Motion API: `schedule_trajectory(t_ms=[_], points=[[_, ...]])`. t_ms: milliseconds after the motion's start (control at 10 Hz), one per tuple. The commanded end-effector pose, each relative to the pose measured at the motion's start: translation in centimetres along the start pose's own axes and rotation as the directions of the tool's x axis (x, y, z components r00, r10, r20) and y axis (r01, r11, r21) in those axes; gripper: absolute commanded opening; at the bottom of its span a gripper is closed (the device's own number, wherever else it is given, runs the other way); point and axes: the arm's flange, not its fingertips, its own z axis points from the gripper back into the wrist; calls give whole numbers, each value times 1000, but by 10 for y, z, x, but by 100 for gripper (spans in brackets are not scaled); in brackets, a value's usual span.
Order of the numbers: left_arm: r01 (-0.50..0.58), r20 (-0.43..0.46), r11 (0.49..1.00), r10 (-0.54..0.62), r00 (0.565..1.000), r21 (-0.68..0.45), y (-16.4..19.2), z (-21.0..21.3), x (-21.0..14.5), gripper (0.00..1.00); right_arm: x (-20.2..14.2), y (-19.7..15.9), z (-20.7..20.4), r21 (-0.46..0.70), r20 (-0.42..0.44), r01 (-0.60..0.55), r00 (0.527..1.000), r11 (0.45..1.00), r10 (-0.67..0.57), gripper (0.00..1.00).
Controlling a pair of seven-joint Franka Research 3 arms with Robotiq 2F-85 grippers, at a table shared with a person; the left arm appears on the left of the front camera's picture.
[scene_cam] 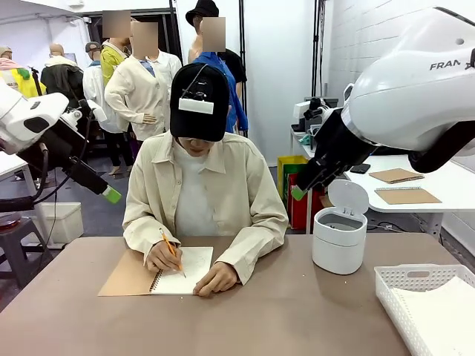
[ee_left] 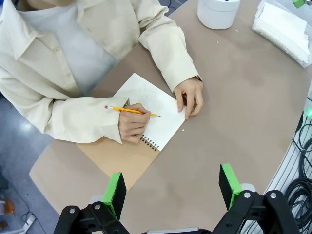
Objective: Sort the paper based on its condition.
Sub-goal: If a person hands you a paper, place it in the Organizing basket , and if it's crumpled, put it in the Trash can.
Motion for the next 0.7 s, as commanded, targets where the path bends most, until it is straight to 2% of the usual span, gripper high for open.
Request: schedule_trajectory(t_ms=[0,200,400,600], points=[[-6,3,1000,6,1000,-30,0,1,-2,100,-3,1,-3,21,-2,-1,1000,1000,1,100],[-1,-5,1000,1,1000,-5,0,-1,-1,100,0,2,0,-1,-1,-5,1000,1000,5,100],[50,30,999,-49,998,-16,2,7,8,100,17,13,4,104,15,29,999,994,-31,100],[103,89,993,-98,991,-54,2,17,12,100,25,21,10,136,27,23,999,990,-27,100]])
